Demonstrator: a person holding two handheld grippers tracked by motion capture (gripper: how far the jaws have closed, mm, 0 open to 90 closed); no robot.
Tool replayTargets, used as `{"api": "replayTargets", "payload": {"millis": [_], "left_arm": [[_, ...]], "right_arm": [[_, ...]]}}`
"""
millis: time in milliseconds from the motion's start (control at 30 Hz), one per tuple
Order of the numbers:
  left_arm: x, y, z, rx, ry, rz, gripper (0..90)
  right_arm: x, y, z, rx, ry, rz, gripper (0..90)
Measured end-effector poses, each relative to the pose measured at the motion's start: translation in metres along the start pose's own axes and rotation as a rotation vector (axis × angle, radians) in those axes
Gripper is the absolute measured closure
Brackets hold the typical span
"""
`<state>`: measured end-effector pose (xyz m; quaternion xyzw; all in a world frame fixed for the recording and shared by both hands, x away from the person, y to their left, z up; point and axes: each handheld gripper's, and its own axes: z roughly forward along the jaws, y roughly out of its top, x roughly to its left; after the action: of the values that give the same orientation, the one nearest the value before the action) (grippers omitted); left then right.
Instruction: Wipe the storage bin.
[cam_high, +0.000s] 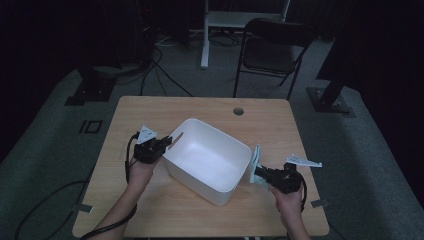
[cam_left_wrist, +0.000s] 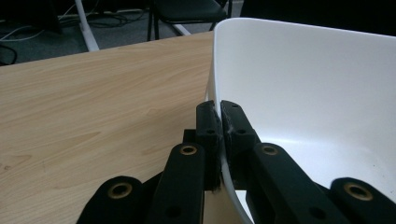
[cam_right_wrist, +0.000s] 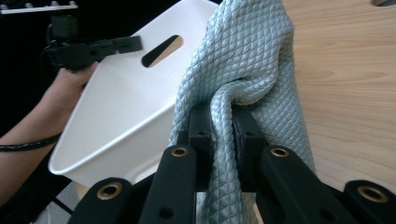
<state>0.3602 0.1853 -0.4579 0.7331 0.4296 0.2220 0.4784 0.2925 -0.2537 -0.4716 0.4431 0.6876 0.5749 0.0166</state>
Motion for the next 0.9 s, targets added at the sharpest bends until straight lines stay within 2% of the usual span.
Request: {"api": "replayTargets", "payload": {"millis": [67,267,667,900], "left_arm": [[0.000,0.000,0.000,0.000,-0.001,0.001,87.1],[0.001,0.000,0.000,0.002,-0.013,0.016,86.8],[0.001,0.001,0.000,0.009,-0.023,0.044,86.4],[0.001,0.001,0.001,0.010,-0.024,0.044,86.4]], "right_arm": [[0.003,0.001,0.005,0.006,0.003,-0.006,81.0],[0.002,-0.001,0.011,0.016,-0.027,-0.014,81.4],[-0.008,-0.006,0.021,0.044,-0.060,0.003,82.3],[-0.018,-0.011,0.027,0.067,-0.077,0.025,82.5]]}}
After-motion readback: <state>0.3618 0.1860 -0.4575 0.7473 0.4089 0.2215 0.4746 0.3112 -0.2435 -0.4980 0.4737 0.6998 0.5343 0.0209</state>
